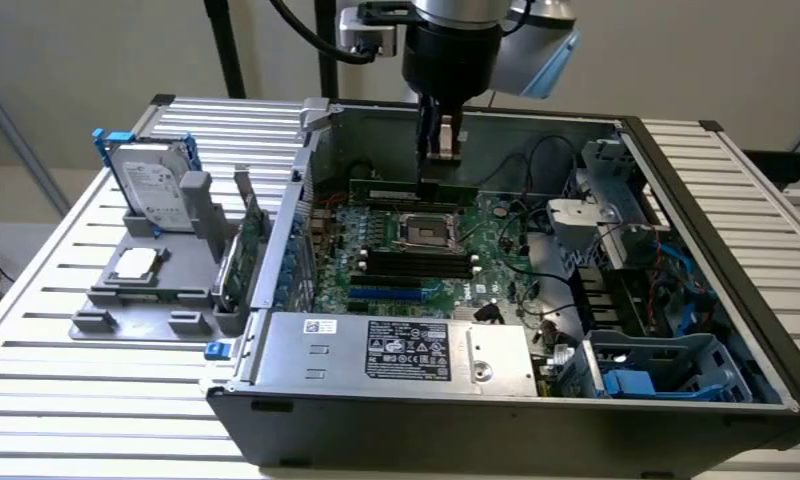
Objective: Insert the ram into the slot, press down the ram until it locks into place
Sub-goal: 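Insert the ram into the slot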
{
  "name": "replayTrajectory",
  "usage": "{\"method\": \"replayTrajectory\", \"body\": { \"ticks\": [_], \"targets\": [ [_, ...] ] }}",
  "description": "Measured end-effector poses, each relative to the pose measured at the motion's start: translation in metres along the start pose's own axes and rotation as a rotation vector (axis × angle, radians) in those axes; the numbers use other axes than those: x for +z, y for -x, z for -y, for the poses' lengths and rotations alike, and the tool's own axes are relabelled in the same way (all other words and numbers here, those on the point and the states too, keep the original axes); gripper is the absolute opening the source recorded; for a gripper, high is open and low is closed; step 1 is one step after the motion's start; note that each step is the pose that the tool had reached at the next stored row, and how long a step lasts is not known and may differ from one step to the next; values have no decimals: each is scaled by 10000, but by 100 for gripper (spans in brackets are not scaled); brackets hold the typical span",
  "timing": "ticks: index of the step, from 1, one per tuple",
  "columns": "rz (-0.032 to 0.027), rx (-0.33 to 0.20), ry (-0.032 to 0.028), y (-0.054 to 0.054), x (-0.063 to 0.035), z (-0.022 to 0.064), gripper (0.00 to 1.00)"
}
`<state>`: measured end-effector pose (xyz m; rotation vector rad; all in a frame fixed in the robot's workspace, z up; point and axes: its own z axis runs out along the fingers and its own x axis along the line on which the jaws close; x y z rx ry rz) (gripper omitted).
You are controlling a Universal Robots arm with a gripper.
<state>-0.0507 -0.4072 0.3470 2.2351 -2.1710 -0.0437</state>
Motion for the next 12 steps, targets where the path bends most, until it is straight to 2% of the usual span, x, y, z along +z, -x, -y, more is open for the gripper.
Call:
{"method": "replayTrajectory", "body": {
  "ticks": [7, 12],
  "targets": [
    [-47, -7, 1, 153, 124, 74, 13],
    [-85, -12, 2, 220, 213, 176, 13]
  ]
}}
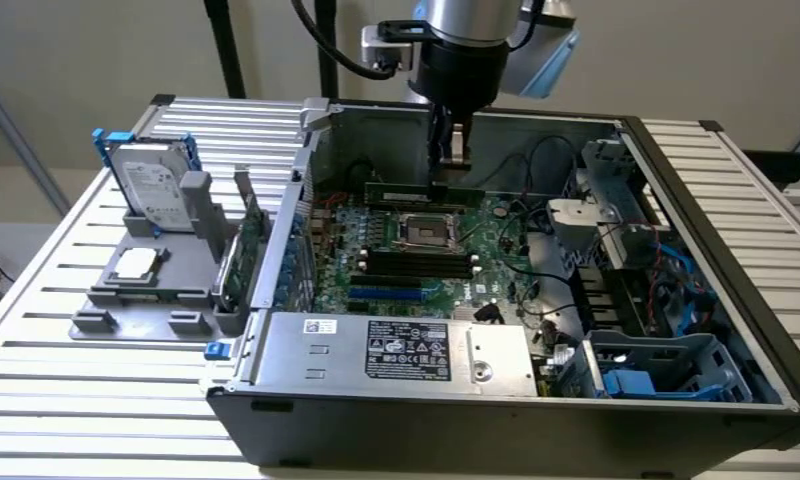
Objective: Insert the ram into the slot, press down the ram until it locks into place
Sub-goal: 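Insert the ram into the slot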
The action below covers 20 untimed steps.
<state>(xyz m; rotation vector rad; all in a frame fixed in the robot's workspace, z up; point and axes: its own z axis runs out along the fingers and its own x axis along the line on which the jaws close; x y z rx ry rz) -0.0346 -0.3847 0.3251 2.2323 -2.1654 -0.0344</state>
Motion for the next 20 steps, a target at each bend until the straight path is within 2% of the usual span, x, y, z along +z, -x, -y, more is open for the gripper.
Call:
{"method": "replayTrajectory", "body": {
  "ticks": [4, 11, 20],
  "targets": [
    [-15, -5, 0, 1, 70, 66, 13],
    [-15, -6, 0, -22, 198, 71, 13],
    [-15, -4, 0, -119, 362, 74, 13]
  ]
}}
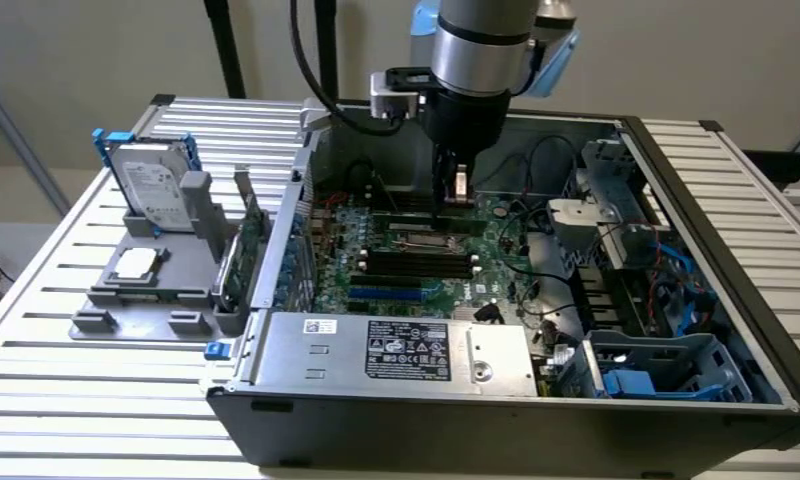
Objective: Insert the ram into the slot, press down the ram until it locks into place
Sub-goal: 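Insert the ram into the slot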
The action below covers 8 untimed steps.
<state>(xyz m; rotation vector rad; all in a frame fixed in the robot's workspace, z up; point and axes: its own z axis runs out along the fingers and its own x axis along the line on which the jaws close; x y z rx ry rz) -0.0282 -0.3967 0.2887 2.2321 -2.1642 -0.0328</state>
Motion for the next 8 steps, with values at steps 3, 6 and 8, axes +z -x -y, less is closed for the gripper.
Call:
{"method": "replayTrajectory", "body": {
  "ticks": [3, 6, 8],
  "targets": [
    [1, 1, 0, -16, 54, 0, 13],
    [0, -1, 0, -17, 108, -1, 13],
    [-1, 0, 0, -16, 145, -5, 13]
  ]
}}
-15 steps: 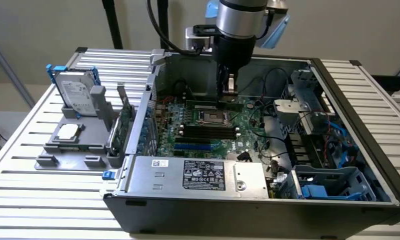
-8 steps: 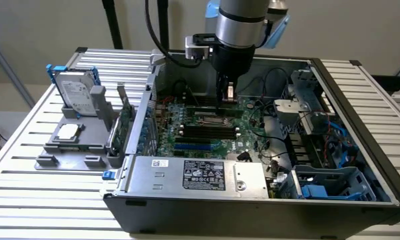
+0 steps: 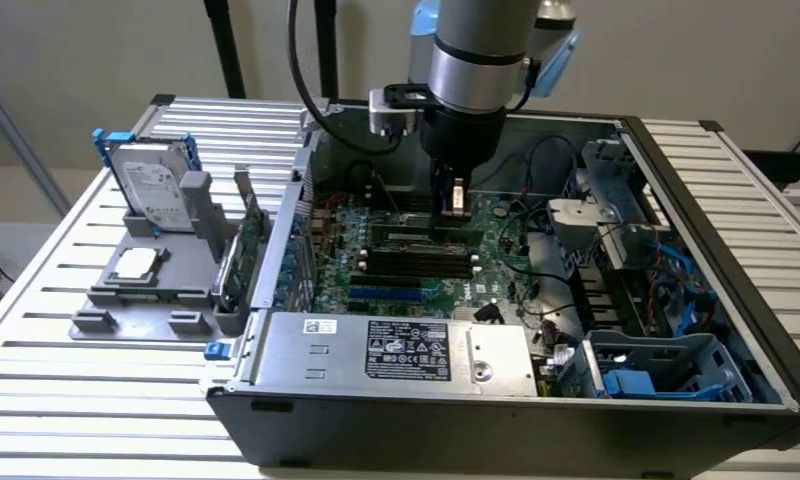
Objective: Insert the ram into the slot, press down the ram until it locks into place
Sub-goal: 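Insert the ram into the slot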
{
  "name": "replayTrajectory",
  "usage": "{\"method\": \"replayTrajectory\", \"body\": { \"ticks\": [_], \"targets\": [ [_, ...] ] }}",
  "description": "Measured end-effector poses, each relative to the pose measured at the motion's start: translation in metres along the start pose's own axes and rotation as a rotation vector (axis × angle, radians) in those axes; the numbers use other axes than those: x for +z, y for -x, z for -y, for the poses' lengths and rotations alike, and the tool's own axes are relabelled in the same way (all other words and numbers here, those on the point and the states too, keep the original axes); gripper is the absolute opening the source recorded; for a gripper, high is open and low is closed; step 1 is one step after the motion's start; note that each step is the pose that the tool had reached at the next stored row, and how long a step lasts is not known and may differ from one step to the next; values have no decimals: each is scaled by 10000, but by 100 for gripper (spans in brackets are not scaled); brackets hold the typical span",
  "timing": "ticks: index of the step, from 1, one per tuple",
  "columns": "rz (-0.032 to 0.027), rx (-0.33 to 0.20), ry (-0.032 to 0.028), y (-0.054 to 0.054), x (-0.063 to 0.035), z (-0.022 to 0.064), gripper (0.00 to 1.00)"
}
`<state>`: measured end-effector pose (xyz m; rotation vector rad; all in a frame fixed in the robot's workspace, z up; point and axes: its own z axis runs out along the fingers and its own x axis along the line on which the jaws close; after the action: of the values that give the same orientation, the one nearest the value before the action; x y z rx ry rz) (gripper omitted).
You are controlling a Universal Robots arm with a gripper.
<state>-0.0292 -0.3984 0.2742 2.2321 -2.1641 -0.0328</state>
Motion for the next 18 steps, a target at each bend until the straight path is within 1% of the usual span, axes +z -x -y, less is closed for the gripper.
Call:
{"method": "replayTrajectory", "body": {
  "ticks": [9, 14, 18],
  "targets": [
    [0, 1, 0, 2, 164, -4, 13],
    [2, 1, 0, 3, 253, -31, 13],
    [2, -1, 0, 3, 280, -30, 13]
  ]
}}
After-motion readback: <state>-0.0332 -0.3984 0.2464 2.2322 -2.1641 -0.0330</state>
